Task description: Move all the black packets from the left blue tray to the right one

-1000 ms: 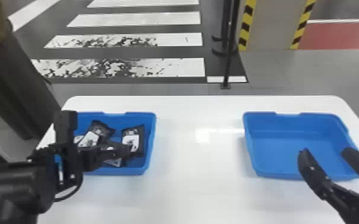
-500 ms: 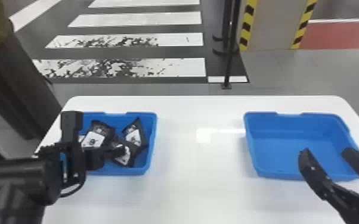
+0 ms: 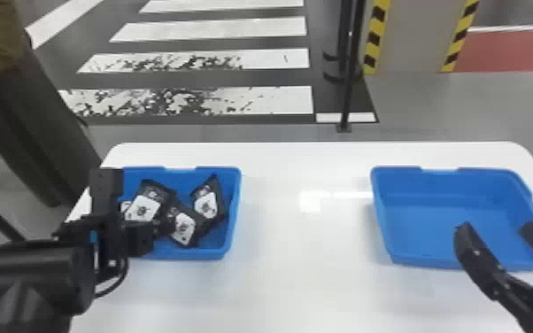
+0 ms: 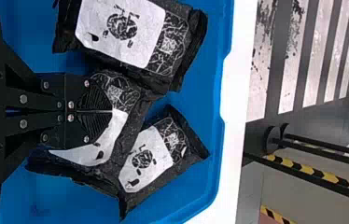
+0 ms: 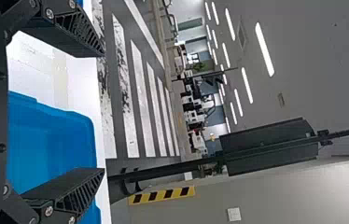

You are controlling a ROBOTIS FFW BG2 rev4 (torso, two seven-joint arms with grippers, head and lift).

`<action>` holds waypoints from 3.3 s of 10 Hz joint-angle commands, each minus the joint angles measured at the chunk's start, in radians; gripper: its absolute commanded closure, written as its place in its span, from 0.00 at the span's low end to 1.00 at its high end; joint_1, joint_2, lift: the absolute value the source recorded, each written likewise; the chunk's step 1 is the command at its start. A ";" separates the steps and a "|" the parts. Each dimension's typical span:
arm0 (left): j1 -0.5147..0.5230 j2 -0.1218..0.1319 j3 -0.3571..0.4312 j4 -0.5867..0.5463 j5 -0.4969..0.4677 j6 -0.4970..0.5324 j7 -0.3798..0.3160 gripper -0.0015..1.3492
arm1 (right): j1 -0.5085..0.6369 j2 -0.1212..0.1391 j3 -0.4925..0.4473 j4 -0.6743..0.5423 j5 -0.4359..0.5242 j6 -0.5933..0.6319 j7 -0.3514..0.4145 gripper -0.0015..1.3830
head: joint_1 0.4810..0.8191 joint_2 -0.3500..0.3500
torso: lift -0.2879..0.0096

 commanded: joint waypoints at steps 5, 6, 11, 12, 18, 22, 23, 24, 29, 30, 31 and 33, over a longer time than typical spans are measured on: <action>0.104 -0.004 0.009 -0.252 0.026 0.038 -0.003 0.89 | 0.002 0.000 0.000 0.003 -0.010 0.002 0.000 0.11 | 0.63 0.64 | 0.50; 0.106 -0.006 0.021 -0.252 0.038 0.073 0.005 0.69 | 0.002 0.000 0.000 0.003 -0.012 0.000 0.000 0.11 | 0.63 0.63 | 0.50; 0.109 -0.039 0.057 -0.164 0.287 0.041 0.097 0.10 | 0.002 0.000 0.002 0.010 -0.022 0.000 0.005 0.11 | 0.63 0.60 | 0.50; 0.114 -0.049 0.067 -0.162 0.307 0.028 0.115 0.10 | 0.002 0.000 0.002 0.013 -0.026 0.000 0.006 0.11 | 0.63 0.59 | 0.50; 0.133 -0.076 0.063 -0.162 0.426 0.009 0.283 0.10 | 0.002 0.000 0.002 0.020 -0.038 0.000 0.014 0.11 | 0.63 0.55 | 0.50; 0.013 -0.029 0.061 -0.049 0.446 0.100 0.316 0.10 | 0.000 0.000 0.004 0.023 -0.042 0.002 0.015 0.11 | 0.63 0.60 | 0.50; -0.021 -0.013 0.041 -0.002 0.452 0.114 0.316 0.10 | -0.002 0.002 0.008 0.025 -0.042 0.002 0.015 0.11 | 0.63 0.60 | 0.50; -0.043 -0.004 0.025 0.030 0.456 0.114 0.316 0.10 | -0.005 0.002 0.008 0.030 -0.046 0.002 0.018 0.11 | 0.63 0.59 | 0.50; -0.149 -0.006 0.039 0.192 0.387 0.198 0.327 0.38 | -0.010 0.002 0.010 0.042 -0.074 0.002 0.021 0.11 | 0.63 0.60 | 0.50; -0.164 -0.004 0.045 0.216 0.367 0.217 0.327 0.54 | -0.012 0.002 0.010 0.045 -0.074 0.000 0.023 0.11 | 0.63 0.61 | 0.50; -0.156 0.002 0.037 0.216 0.369 0.203 0.313 0.64 | -0.012 0.000 0.010 0.045 -0.074 0.000 0.023 0.11 | 0.63 0.62 | 0.50; -0.127 0.008 0.033 0.209 0.412 0.159 0.276 0.85 | -0.012 0.000 0.010 0.047 -0.078 0.002 0.025 0.11 | 0.63 0.62 | 0.50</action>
